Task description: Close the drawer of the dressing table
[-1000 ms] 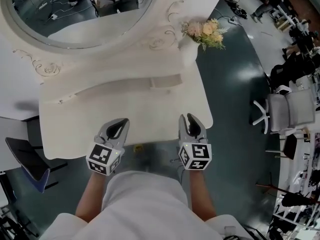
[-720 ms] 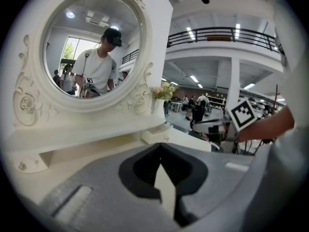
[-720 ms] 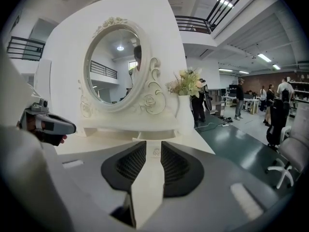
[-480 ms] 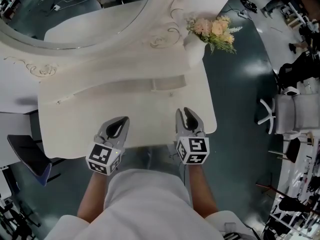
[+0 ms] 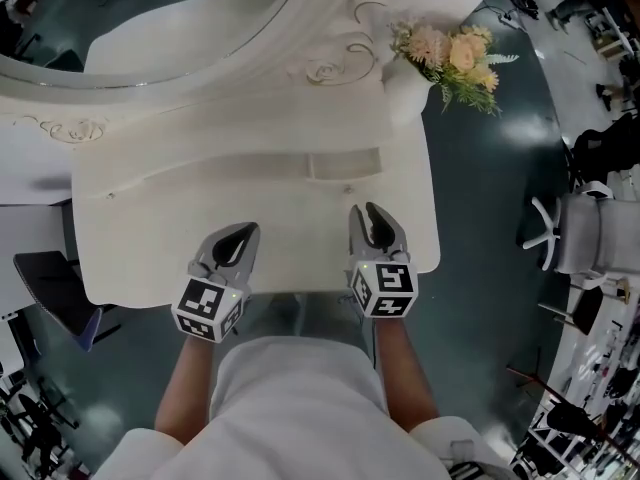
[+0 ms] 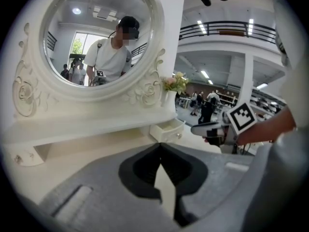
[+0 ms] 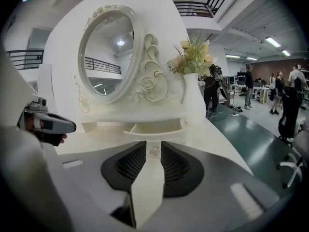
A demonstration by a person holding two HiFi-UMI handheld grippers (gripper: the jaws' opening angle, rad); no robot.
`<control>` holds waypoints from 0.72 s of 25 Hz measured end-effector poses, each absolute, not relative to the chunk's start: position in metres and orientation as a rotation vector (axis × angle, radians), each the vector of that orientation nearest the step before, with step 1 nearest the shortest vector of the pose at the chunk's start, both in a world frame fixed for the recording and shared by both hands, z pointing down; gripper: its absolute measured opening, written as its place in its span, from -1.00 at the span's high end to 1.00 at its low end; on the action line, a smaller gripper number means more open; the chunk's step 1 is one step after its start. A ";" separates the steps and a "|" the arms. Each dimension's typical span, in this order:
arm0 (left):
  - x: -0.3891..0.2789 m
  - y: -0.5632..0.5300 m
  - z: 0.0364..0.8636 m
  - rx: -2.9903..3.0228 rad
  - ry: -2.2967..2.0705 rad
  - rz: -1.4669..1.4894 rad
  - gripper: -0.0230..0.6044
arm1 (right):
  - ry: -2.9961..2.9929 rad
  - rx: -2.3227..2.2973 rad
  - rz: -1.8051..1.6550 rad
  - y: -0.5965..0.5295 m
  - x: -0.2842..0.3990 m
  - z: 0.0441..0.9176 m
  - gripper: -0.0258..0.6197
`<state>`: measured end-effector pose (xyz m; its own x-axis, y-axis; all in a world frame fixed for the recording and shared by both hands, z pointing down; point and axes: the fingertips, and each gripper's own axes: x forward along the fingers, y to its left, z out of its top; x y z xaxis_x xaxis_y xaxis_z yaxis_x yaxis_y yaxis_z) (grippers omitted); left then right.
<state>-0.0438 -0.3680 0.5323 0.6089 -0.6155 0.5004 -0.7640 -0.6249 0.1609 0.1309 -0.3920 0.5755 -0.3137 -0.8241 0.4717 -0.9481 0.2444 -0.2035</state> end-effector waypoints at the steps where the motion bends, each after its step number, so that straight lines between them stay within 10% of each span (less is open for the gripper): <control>1: -0.043 -0.369 0.535 2.473 -1.105 0.581 0.93 | -2.253 1.645 0.669 -0.395 0.130 0.578 0.67; 18: -0.038 -0.385 0.572 2.441 -1.036 0.651 0.93 | -2.218 1.579 0.683 -0.427 0.116 0.622 0.66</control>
